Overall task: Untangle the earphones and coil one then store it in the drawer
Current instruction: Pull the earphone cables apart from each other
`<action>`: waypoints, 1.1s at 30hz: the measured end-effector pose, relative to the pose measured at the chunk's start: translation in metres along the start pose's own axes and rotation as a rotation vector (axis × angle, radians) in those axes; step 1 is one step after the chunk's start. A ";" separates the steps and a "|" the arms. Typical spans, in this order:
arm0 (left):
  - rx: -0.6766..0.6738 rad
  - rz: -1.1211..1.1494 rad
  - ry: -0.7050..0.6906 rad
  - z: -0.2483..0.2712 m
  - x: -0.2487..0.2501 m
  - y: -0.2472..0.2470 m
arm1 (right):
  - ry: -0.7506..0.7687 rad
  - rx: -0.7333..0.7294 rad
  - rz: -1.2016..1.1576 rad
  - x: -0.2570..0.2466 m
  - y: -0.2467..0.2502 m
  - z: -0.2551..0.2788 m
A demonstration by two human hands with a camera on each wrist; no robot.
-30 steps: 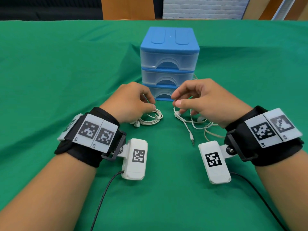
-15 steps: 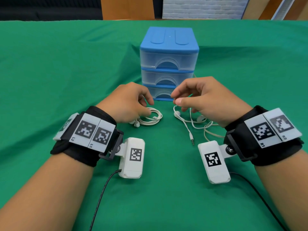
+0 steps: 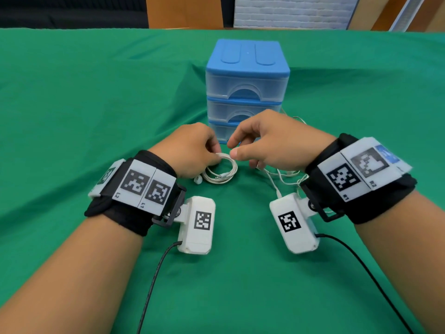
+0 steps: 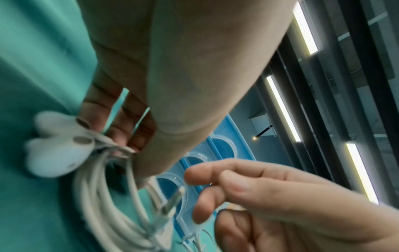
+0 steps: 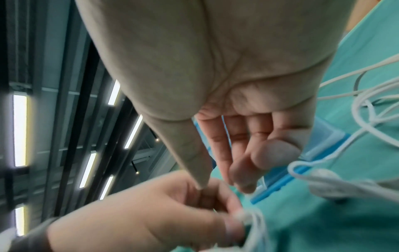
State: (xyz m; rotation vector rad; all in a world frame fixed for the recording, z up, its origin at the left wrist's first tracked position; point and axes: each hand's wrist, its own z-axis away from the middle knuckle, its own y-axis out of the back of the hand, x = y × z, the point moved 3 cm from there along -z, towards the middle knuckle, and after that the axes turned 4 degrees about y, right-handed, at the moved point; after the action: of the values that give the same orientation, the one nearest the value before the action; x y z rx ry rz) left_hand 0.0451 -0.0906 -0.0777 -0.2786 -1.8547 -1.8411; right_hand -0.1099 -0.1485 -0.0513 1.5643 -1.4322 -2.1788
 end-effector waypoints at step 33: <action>-0.157 0.228 -0.067 0.007 -0.001 0.003 | -0.043 0.017 -0.051 0.024 0.011 0.017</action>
State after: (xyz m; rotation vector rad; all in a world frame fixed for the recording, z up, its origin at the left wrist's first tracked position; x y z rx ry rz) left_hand 0.0455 -0.0830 -0.0756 -0.5887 -1.6458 -1.8389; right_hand -0.1392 -0.1576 -0.0591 1.5863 -1.4428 -2.2476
